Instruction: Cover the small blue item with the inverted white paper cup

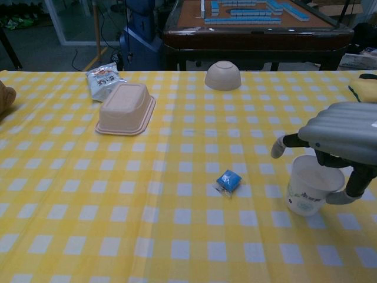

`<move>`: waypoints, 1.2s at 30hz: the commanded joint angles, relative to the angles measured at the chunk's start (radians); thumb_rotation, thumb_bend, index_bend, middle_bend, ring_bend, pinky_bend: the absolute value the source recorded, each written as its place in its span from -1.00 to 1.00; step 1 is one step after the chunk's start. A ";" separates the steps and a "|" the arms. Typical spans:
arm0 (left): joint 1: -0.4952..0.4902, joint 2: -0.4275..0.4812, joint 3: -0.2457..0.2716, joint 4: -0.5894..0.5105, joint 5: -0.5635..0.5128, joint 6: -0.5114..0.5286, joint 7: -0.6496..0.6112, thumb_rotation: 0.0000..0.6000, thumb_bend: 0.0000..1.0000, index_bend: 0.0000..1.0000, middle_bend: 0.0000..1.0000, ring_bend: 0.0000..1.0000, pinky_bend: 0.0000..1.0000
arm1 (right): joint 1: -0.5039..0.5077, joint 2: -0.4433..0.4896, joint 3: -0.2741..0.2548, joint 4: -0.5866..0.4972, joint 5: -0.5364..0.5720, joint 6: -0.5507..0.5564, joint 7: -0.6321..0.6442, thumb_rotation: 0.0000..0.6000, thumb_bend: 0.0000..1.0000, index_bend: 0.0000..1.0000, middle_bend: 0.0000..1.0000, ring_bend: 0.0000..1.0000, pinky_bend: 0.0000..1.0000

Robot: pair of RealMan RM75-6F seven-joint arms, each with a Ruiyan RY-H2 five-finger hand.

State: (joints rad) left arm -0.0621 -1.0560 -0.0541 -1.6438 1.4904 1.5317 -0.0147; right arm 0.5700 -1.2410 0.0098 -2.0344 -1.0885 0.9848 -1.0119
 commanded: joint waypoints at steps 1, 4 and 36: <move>0.001 0.002 0.000 -0.001 -0.001 0.000 -0.003 1.00 -0.66 0.07 -0.04 -0.24 0.02 | 0.014 -0.013 -0.004 0.007 0.016 0.010 -0.006 1.00 -0.93 -0.33 0.97 1.00 1.00; 0.002 0.004 -0.001 -0.001 -0.002 0.001 -0.007 1.00 -0.66 0.07 -0.04 -0.24 0.02 | 0.021 -0.016 -0.010 0.013 0.018 0.019 0.007 1.00 -0.89 -0.17 0.97 1.00 1.00; -0.008 -0.008 0.007 -0.009 -0.008 -0.031 0.043 1.00 -0.66 0.06 -0.04 -0.24 0.02 | -0.065 -0.081 -0.021 0.660 -0.535 0.141 1.826 1.00 -0.76 0.03 0.95 1.00 1.00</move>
State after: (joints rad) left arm -0.0699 -1.0639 -0.0472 -1.6525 1.4827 1.5003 0.0280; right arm 0.5023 -1.2578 -0.0015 -1.5311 -1.5476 1.1042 0.6009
